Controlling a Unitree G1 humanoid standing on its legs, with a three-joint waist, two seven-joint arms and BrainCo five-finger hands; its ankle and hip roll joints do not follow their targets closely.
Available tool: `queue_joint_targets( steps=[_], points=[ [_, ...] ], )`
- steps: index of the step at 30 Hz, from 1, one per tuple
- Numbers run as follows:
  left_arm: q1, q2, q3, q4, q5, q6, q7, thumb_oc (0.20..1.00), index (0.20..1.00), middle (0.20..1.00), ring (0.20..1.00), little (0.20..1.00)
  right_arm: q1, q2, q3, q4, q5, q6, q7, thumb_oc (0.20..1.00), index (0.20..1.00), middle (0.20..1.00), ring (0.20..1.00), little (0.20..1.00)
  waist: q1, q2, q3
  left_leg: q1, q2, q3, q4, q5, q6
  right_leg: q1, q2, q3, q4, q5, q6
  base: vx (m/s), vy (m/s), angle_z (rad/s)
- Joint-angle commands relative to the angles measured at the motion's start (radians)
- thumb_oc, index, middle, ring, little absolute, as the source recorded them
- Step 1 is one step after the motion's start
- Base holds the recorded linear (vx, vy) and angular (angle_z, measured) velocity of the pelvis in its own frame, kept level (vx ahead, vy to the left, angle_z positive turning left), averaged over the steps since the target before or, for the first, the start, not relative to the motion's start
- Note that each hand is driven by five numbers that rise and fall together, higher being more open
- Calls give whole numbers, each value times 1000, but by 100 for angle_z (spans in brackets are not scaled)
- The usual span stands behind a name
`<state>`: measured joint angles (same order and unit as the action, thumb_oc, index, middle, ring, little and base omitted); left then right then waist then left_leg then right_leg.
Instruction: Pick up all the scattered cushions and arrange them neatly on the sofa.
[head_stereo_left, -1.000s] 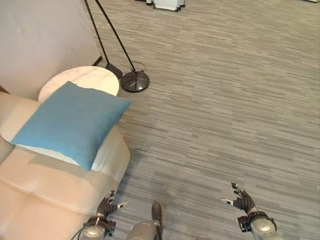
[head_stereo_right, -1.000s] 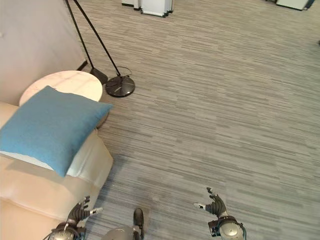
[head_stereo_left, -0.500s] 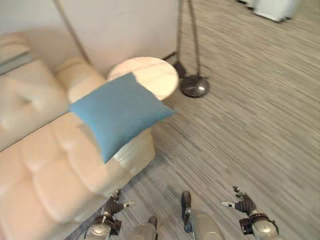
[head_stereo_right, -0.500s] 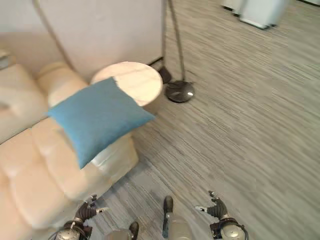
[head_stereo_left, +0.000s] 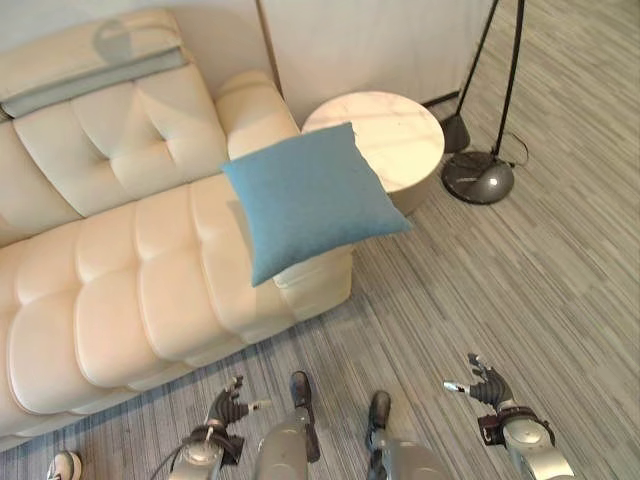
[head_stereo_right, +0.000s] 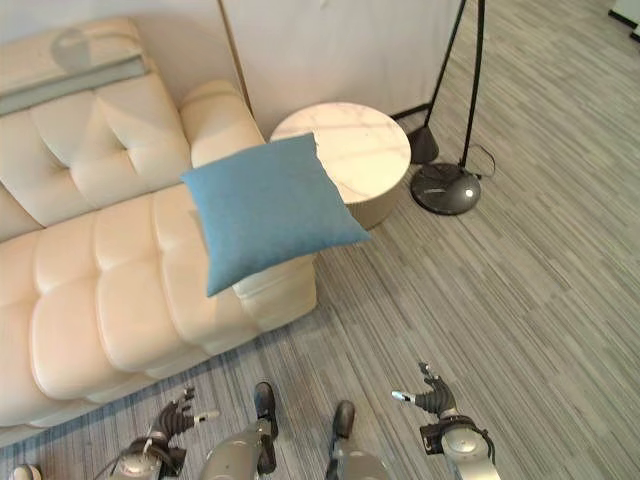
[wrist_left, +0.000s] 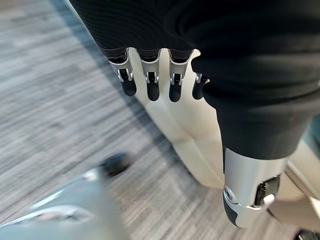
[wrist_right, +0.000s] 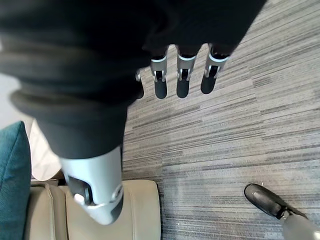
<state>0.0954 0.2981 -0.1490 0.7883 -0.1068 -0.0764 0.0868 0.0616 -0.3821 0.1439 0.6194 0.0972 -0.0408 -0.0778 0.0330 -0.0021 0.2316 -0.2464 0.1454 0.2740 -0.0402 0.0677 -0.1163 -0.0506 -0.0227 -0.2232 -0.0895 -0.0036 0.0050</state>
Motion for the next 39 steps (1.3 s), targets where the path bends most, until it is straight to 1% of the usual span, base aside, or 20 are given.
queue_joint_targets(
  steps=[1, 3, 4, 5, 6, 7, 9, 11, 13, 14, 15, 17, 18, 19, 21, 22, 28, 34, 35, 39],
  points=[
    [49, 48, 53, -65, -2, -17, 7, 1000, 1000, 1000, 1000, 1000, 62, -32, 1, -102, -37, -20, 11, 1000, 1000, 1000, 1000, 1000, 6, -22, -65, -64, -30, -25, 122, 57, 45, 134, -79, -15, 189, -166, 89, 412, 229, -39],
    [45, 56, 55, -64, 4, -14, 3, 1000, 1000, 1000, 1000, 1000, 66, -19, 5, -111, -43, -21, 19, 1000, 1000, 1000, 1000, 1000, 15, -43, -71, -41, -48, -24, 144, 24, 69, 118, -121, -1, 282, -146, 101, 354, 228, -65],
    [41, 62, 58, -69, 4, -15, 7, 1000, 1000, 1000, 1000, 1000, 63, -16, 11, -126, -43, -23, 25, 1000, 1000, 1000, 1000, 1000, 17, -52, -65, -19, -68, -21, 152, -2, 91, 91, -150, 8, 363, -92, 111, 326, 245, -63],
    [37, 68, 57, -73, 0, -14, 8, 1000, 1000, 1000, 1000, 1000, 62, -11, 14, -142, -41, -23, 30, 1000, 1000, 1000, 1000, 1000, 13, -62, -59, 12, -93, -31, 158, -41, 101, 65, -181, 23, 448, -67, 120, 303, 257, -31],
    [34, 74, 58, -83, -5, -14, 10, 1000, 1000, 1000, 1000, 1000, 57, -9, 17, -149, -40, -24, 29, 1000, 1000, 1000, 1000, 1000, 12, -66, -54, 29, -106, -31, 160, -56, 118, 35, -194, 37, 514, -31, 121, 207, 209, -4],
    [30, 79, 60, -87, -8, -16, 14, 1000, 1000, 1000, 1000, 1000, 51, -6, 19, -147, -38, -26, 26, 1000, 1000, 1000, 1000, 1000, 11, -56, -49, 41, -104, -29, 155, -52, 136, -3, -185, 44, 558, 3, 108, 152, 187, 13],
    [24, 83, 68, -90, -22, -17, 21, 1000, 1000, 1000, 1000, 1000, 42, -4, 18, -149, -35, -28, 24, 1000, 1000, 1000, 1000, 1000, 4, -45, -37, 80, -113, -48, 148, -72, 149, -77, -168, 75, 619, 0, 100, 187, 117, 6],
    [21, 81, 75, -92, -45, -23, 25, 1000, 1000, 1000, 1000, 1000, 37, -7, 15, -150, -23, -28, 20, 1000, 1000, 1000, 1000, 1000, -12, -37, -28, 120, -120, -72, 135, -86, 145, -120, -138, 82, 548, -43, 88, 240, 13, 4],
    [20, 81, 77, -95, -52, -25, 27, 1000, 1000, 1000, 1000, 1000, 33, -12, 9, -153, -19, -27, 17, 1000, 1000, 1000, 1000, 1000, -18, -35, -20, 133, -123, -81, 133, -94, 144, -139, -133, 81, 505, -47, 89, 174, -46, 27],
    [16, 81, 78, -92, -58, -25, 29, 1000, 1000, 1000, 1000, 1000, 27, -24, 1, -154, -17, -25, 8, 1000, 1000, 1000, 1000, 1000, -28, -41, -13, 148, -131, -95, 139, -110, 138, -155, -132, 89, 375, -26, 105, 187, -103, 33],
    [14, 78, 79, -90, -63, -27, 31, 1000, 1000, 1000, 1000, 1000, 25, -29, -7, -153, -17, -23, 3, 1000, 1000, 1000, 1000, 1000, -37, -47, -11, 156, -141, -108, 139, -118, 135, -170, -121, 114, 298, 3, 118, 263, -148, 22],
    [12, 76, 91, -100, -71, -28, 34, 1000, 1000, 1000, 1000, 1000, 26, -41, -28, -167, -19, -23, -5, 1000, 1000, 1000, 1000, 1000, -54, -55, -3, 173, -152, -139, 150, -139, 129, -201, -116, 159, 210, 51, 143, 209, -150, 40],
    [12, 76, 98, -107, -76, -30, 40, 1000, 1000, 1000, 1000, 1000, 29, -49, -33, -175, -23, -24, -8, 1000, 1000, 1000, 1000, 1000, -60, -58, 0, 181, -152, -148, 154, -149, 126, -216, -118, 170, 204, 60, 150, 203, -224, 57],
    [16, 78, 104, -124, -86, -35, 33, 1000, 1000, 1000, 1000, 1000, 34, -58, -53, -197, -22, -25, -9, 1000, 1000, 1000, 1000, 1000, -58, -76, -2, 173, -159, -162, 195, -170, 118, -183, -134, 171, 179, 67, 144, 135, -166, 66],
    [14, 78, 113, -124, -95, -38, 37, 1000, 1000, 1000, 1000, 1000, 31, -69, -62, -204, -27, -28, -13, 1000, 1000, 1000, 1000, 1000, -56, -79, -6, 177, -156, -168, 197, -174, 110, -176, -131, 167, 181, 71, 143, 134, -211, 72],
    [15, 82, 121, -128, -99, -40, 38, 1000, 1000, 1000, 1000, 1000, 24, -91, -74, -235, -33, -29, -14, 1000, 1000, 1000, 1000, 1000, -56, -79, -24, 185, -141, -175, 200, -179, 101, -159, -129, 159, 173, 75, 136, 153, -223, 52],
    [-16, 78, 134, -115, -169, -48, 51, 1000, 1000, 1000, 1000, 1000, -49, -143, -76, -273, 12, -40, -15, 1000, 1000, 1000, 1000, 1000, -48, -66, -48, 204, -112, -187, 168, -166, 76, -119, -115, 117, 151, 59, 121, 109, -153, 9],
    [-102, 77, 106, -83, -251, -55, 62, 1000, 1000, 1000, 1000, 1000, -180, -175, 8, -244, 70, -24, -6, 1000, 1000, 1000, 1000, 1000, -33, -54, -42, 191, -96, -198, 137, -145, 57, -117, -110, 81, 132, 50, 111, 18, -100, 18],
    [-169, 88, 65, -68, -272, -59, 71, 1000, 1000, 1000, 1000, 1000, -271, -171, 63, -186, 128, -17, -4, 1000, 1000, 1000, 1000, 1000, -29, -46, -29, 167, -91, -198, 120, -128, 50, -143, -108, 78, 130, 54, 108, -93, -60, 18],
    [-360, 114, -27, -22, -313, -76, 101, 1000, 1000, 1000, 1000, 1000, -505, -156, 175, -41, 223, -14, -19, 1000, 1000, 1000, 1000, 1000, -22, -26, 17, 84, -90, -199, 104, -95, 41, -233, -108, 84, 141, 69, 106, -157, -39, 7]
  ],
)
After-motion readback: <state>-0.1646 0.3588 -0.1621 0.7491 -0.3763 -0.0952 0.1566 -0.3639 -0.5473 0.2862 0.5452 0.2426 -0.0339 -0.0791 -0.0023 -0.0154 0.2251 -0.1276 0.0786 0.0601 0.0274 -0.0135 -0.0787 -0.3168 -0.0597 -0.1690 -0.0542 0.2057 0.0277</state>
